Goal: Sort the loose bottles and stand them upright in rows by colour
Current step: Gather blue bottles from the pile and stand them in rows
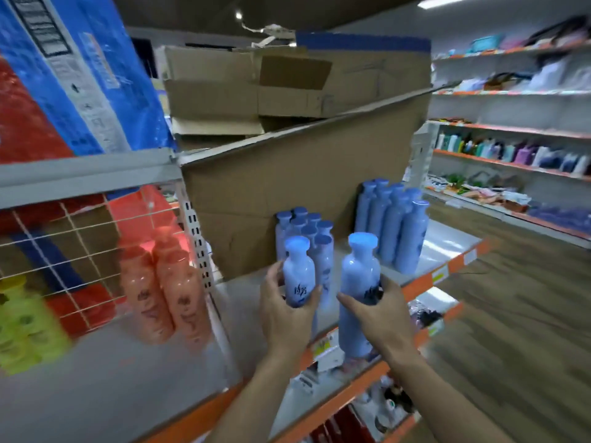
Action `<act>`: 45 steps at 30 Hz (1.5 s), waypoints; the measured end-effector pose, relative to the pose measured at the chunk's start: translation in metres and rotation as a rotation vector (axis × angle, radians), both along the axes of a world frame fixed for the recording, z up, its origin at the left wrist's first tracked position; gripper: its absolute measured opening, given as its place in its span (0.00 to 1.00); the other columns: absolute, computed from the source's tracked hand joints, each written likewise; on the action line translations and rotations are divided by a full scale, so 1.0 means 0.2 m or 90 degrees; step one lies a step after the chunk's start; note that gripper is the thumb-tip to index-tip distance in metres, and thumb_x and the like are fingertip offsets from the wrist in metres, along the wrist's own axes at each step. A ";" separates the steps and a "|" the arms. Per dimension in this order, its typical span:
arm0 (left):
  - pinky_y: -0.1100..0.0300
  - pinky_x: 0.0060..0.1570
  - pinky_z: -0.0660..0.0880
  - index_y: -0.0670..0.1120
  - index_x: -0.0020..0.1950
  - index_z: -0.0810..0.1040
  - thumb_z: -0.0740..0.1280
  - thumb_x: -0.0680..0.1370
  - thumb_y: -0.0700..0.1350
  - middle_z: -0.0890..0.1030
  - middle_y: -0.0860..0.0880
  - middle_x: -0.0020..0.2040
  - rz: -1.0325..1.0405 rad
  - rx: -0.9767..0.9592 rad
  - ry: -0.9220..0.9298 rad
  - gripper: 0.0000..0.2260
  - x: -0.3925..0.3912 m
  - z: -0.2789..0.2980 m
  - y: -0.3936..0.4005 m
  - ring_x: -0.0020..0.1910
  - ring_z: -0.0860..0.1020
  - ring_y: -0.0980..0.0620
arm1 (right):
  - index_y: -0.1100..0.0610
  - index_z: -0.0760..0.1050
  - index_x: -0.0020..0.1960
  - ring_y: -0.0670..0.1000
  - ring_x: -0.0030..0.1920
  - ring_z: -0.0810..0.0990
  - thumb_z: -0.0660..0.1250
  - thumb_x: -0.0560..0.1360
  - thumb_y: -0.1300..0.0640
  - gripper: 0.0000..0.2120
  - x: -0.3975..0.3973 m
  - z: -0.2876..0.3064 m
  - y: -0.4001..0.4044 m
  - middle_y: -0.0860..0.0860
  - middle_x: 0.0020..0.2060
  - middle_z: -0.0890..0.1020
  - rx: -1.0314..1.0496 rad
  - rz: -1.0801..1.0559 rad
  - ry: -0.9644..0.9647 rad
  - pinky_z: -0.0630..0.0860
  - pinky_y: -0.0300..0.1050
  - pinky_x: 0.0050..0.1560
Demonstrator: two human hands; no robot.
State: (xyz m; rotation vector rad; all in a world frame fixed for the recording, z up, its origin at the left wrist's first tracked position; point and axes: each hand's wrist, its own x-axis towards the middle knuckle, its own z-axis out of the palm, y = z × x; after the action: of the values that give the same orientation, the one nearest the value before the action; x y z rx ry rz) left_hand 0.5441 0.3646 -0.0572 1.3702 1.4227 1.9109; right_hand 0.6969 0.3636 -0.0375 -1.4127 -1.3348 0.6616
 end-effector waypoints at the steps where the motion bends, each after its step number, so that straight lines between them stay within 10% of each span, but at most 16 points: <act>1: 0.48 0.54 0.78 0.66 0.60 0.68 0.77 0.63 0.54 0.77 0.56 0.57 -0.030 -0.003 -0.001 0.29 0.09 -0.01 0.06 0.55 0.78 0.55 | 0.49 0.74 0.52 0.50 0.47 0.79 0.77 0.60 0.42 0.25 0.08 0.00 0.04 0.50 0.48 0.79 0.005 -0.015 -0.010 0.76 0.49 0.44; 8: 0.69 0.54 0.72 0.69 0.58 0.66 0.77 0.66 0.53 0.76 0.60 0.57 -0.155 -0.035 0.042 0.28 0.68 -0.06 0.49 0.56 0.75 0.65 | 0.52 0.67 0.32 0.46 0.28 0.72 0.78 0.62 0.56 0.18 0.60 0.07 0.29 0.49 0.28 0.74 0.039 -0.106 -0.060 0.65 0.41 0.28; 12: 0.56 0.55 0.75 0.65 0.61 0.66 0.77 0.67 0.50 0.76 0.58 0.59 -0.154 -0.074 0.036 0.29 0.94 -0.06 0.69 0.57 0.76 0.56 | 0.51 0.66 0.32 0.47 0.29 0.69 0.78 0.62 0.56 0.19 0.88 0.05 0.47 0.47 0.27 0.71 0.044 -0.142 -0.067 0.64 0.38 0.27; 26: 0.48 0.56 0.77 0.56 0.63 0.71 0.78 0.67 0.49 0.76 0.57 0.60 0.103 -0.082 0.054 0.28 1.34 -0.23 1.20 0.58 0.76 0.53 | 0.57 0.71 0.41 0.51 0.32 0.71 0.79 0.61 0.54 0.18 1.53 -0.06 1.37 0.54 0.36 0.74 -0.017 0.022 -0.062 0.62 0.40 0.29; 45: 0.75 0.48 0.69 0.73 0.55 0.68 0.74 0.66 0.50 0.73 0.74 0.54 0.258 -0.070 0.010 0.26 1.43 -0.24 1.27 0.53 0.75 0.69 | 0.55 0.64 0.60 0.52 0.47 0.76 0.75 0.66 0.63 0.28 1.53 -0.20 1.69 0.49 0.48 0.75 -0.077 0.274 -0.043 0.69 0.43 0.42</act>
State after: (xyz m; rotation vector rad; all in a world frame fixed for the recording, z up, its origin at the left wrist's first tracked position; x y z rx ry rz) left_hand 0.8298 0.6194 -0.1042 1.1102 1.8987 2.0218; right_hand 1.0036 0.7007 -0.0771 -1.2579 -1.6968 0.9972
